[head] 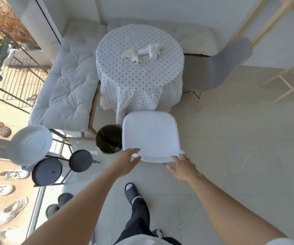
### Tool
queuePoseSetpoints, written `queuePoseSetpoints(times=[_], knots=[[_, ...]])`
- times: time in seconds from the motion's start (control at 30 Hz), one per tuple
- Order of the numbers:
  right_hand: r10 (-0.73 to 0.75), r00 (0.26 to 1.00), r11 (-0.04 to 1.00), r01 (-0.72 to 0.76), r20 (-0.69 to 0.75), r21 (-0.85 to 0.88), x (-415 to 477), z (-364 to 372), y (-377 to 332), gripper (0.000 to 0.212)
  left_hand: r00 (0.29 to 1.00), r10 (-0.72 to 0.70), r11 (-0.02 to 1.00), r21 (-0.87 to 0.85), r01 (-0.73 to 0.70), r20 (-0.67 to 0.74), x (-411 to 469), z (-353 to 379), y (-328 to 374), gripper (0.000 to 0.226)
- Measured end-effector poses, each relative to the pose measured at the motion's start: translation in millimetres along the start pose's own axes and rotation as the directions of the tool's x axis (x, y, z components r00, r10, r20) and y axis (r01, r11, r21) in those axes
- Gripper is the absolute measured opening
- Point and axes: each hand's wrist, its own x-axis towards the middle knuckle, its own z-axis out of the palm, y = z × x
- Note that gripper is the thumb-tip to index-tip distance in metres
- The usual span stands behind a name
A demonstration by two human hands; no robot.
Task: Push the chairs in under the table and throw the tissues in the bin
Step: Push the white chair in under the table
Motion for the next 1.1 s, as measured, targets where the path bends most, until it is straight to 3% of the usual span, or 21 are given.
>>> queuePoseSetpoints(times=[0.17, 0.37, 0.5, 0.7, 1.0, 1.1], knots=[[-0.028, 0.998, 1.0, 0.028, -0.047, -0.003, 20.4, 14.8, 6.9, 0.06, 0.995, 0.052, 0.991, 0.119, -0.062, 0.086, 23.3, 38.0, -5.3, 0.047], [-0.02, 0.991, 0.999, 0.015, -0.133, -0.04, 30.8, 22.9, 9.5, 0.047, 0.994, 0.01, 0.981, 0.192, -0.031, 0.111, 42.1, 58.2, 0.2, 0.053], [-0.042, 0.98, 0.993, 0.018, -0.196, -0.12, 35.9, 19.1, 10.8, 0.042, 0.993, -0.045, 0.984, 0.175, 0.025, 0.113, 59.3, 58.0, 6.2, 0.044], [-0.039, 0.992, 0.976, 0.012, -0.12, -0.216, 48.4, -10.2, 11.3, 0.038, 0.985, -0.084, 0.989, 0.133, 0.064, 0.151, 85.7, 57.0, 8.1, 0.038], [-0.039, 0.993, 0.991, 0.024, -0.112, -0.128, 97.6, -72.7, 4.9, 0.033, 0.994, -0.086, 0.992, 0.093, 0.08, 0.062, 153.1, 33.2, 29.4, 0.054], [-0.055, 0.992, 0.989, 0.038, -0.11, -0.145, 114.3, -95.8, -0.8, 0.042, 0.991, -0.134, 0.988, 0.076, 0.132, 0.021, 174.2, 23.6, 29.7, 0.053]])
